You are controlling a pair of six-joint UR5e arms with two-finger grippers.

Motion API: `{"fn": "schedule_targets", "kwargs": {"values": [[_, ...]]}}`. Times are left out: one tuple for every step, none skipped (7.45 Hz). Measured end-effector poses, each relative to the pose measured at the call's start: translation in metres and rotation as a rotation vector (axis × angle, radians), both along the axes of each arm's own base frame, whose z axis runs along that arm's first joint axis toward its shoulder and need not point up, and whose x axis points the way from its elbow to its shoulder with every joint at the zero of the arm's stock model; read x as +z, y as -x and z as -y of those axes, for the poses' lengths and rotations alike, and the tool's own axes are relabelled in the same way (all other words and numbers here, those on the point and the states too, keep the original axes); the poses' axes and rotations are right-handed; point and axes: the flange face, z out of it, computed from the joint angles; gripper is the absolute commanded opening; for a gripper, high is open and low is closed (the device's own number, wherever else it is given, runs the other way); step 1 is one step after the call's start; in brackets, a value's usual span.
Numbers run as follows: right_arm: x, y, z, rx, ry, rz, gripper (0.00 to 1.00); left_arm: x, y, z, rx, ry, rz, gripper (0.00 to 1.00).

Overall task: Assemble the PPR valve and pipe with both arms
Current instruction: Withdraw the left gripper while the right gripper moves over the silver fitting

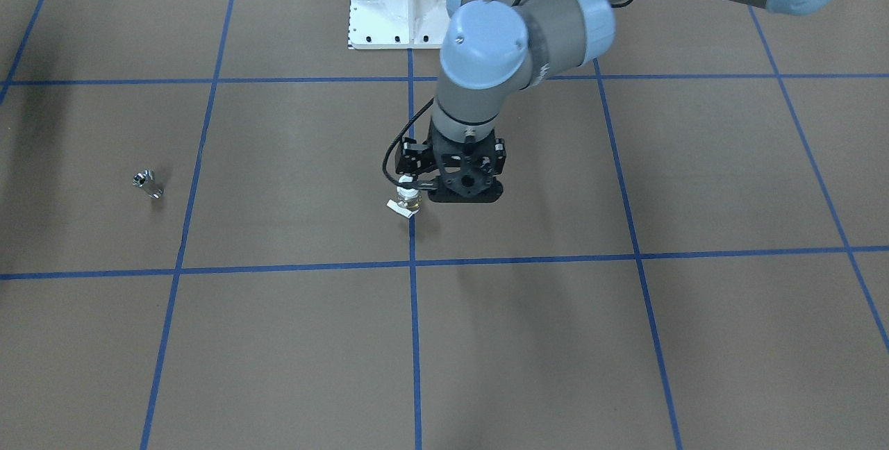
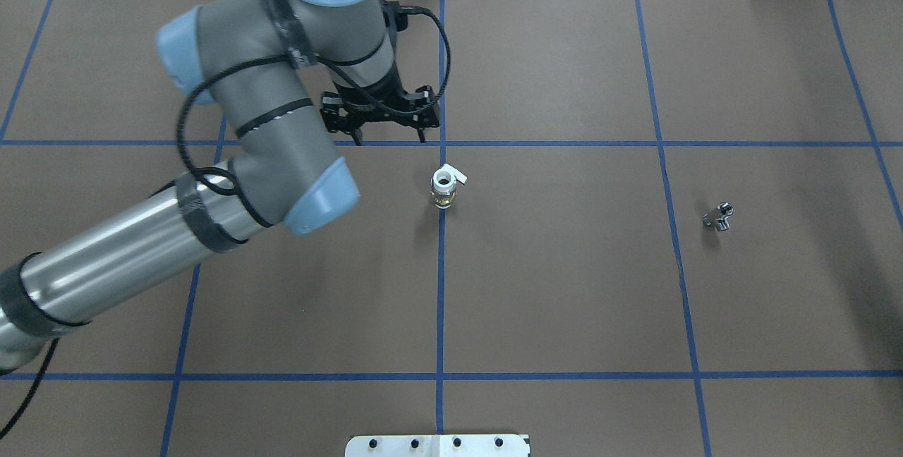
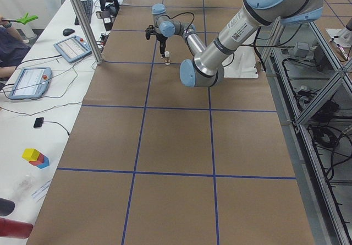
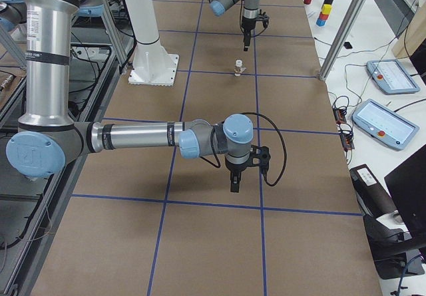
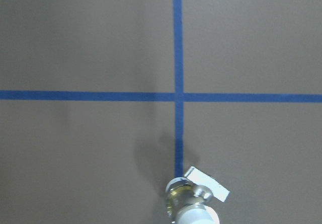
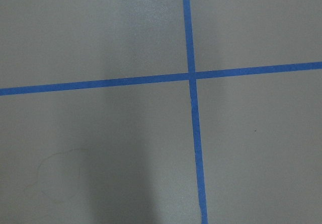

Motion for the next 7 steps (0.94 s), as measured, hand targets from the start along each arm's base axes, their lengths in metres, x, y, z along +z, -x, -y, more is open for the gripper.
{"fn": "schedule_targets", "kwargs": {"values": [[-0.022,0.012,0.001,-0.031,-0.055,0.004,0.99,0.027,0.043,-0.004,0.021,-0.050,0.009,1.00],[-0.053,0.036,0.001,-0.083,-0.118,0.013,0.99,0.053,0.078,-0.011,0.034,-0.088,0.018,1.00],[-0.082,0.062,0.000,-0.127,-0.161,0.021,0.99,0.069,0.101,-0.019,0.039,-0.109,0.024,1.00],[-0.100,0.090,0.000,-0.142,-0.153,0.029,0.99,0.081,0.114,-0.025,0.040,-0.115,0.029,1.00],[-0.113,0.123,0.000,-0.135,-0.119,0.026,0.99,0.088,0.120,-0.029,0.040,-0.115,0.034,1.00],[-0.121,0.156,-0.003,-0.132,-0.111,0.008,0.99,0.093,0.123,-0.031,0.040,-0.113,0.037,1.00],[-0.125,0.182,-0.006,-0.146,-0.120,0.000,0.98,0.097,0.124,-0.032,0.039,-0.112,0.041,1.00]]}}
